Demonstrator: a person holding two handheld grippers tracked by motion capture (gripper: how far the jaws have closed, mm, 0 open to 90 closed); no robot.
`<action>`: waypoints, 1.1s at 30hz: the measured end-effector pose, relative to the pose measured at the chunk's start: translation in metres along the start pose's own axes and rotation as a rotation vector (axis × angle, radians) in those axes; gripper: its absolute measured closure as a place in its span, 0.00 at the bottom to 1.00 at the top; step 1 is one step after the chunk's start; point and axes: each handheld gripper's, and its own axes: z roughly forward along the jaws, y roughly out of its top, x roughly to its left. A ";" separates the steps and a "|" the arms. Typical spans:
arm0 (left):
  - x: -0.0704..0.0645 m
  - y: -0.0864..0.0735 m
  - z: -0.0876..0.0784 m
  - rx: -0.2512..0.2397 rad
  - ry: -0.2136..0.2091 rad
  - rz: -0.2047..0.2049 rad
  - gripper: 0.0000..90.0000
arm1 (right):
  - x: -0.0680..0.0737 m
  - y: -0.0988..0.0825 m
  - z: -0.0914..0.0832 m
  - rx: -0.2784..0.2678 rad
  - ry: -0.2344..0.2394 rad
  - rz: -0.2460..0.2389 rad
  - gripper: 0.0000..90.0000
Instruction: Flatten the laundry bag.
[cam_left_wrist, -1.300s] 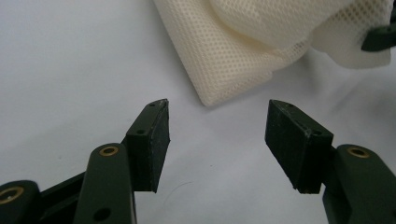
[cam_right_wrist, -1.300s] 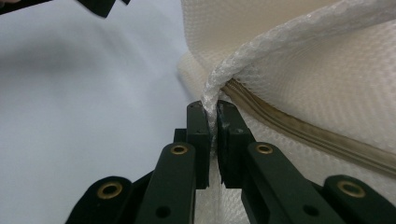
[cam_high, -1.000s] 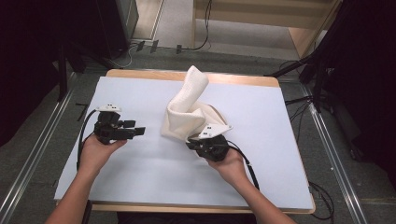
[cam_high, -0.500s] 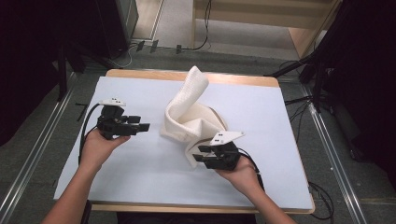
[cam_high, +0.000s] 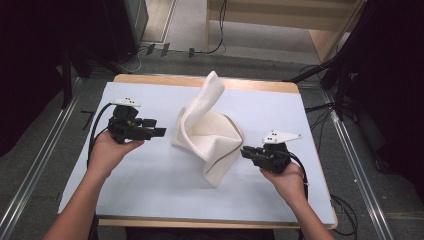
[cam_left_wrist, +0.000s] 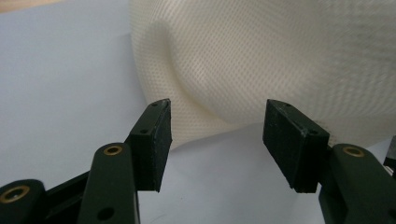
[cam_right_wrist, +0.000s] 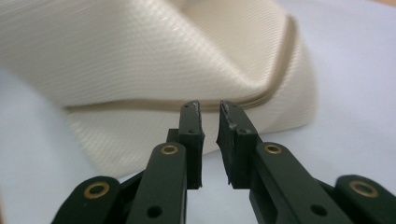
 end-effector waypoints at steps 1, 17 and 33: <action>-0.006 0.009 -0.003 -0.002 -0.005 0.018 0.48 | -0.002 0.003 0.003 -0.001 -0.008 -0.003 0.90; -0.052 0.089 0.013 0.083 -0.017 0.077 0.44 | -0.010 0.009 0.021 0.028 -0.019 0.014 0.87; -0.015 0.032 0.006 0.070 -0.009 -0.006 0.97 | -0.017 0.020 0.011 -0.031 -0.042 0.047 0.70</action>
